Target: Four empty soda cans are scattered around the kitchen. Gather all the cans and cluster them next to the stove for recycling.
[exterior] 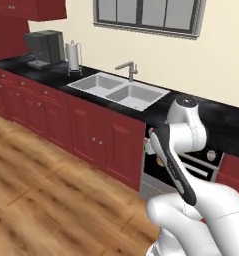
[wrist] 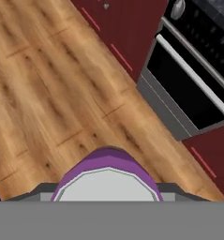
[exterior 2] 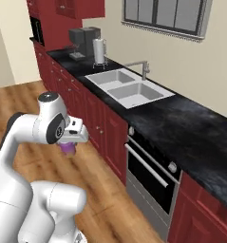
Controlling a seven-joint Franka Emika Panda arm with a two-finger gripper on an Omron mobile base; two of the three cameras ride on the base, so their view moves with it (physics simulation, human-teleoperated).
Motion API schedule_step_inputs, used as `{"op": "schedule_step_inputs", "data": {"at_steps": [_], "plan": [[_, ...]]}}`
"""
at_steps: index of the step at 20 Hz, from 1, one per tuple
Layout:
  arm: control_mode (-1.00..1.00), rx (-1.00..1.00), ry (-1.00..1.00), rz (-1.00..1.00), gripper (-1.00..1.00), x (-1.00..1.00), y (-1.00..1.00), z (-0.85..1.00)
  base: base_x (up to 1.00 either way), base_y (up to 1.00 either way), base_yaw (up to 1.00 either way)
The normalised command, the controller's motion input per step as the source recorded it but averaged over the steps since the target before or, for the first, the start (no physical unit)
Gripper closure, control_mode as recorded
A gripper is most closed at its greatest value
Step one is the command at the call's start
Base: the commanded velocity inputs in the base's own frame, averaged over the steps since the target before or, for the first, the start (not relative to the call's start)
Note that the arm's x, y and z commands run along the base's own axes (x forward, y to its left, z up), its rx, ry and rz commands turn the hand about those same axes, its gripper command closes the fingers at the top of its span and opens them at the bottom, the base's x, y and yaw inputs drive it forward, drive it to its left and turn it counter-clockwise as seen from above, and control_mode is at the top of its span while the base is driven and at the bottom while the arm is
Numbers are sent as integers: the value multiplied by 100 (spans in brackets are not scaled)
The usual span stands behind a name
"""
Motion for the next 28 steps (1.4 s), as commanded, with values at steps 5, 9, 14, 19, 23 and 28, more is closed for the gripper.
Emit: {"op": "schedule_step_inputs", "data": {"at_steps": [5, 9, 14, 19, 23, 28], "plan": [[100, 0, 0, 0, 100, 0, 0, 0, 86, 0, 29], [100, 0, 0, 0, 100, 0, 0, 0, 94, 0, 27], [100, 0, 0, 0, 100, 0, 0, 0, 100, 0, 26], [100, 0, 0, 0, 100, 0, 0, 0, 100, 0, 26], [100, 0, 0, 0, 100, 0, 0, 0, 100, 0, 27], [100, 0, 0, 0, 100, 0, 0, 0, 100, 0, 26]]}}
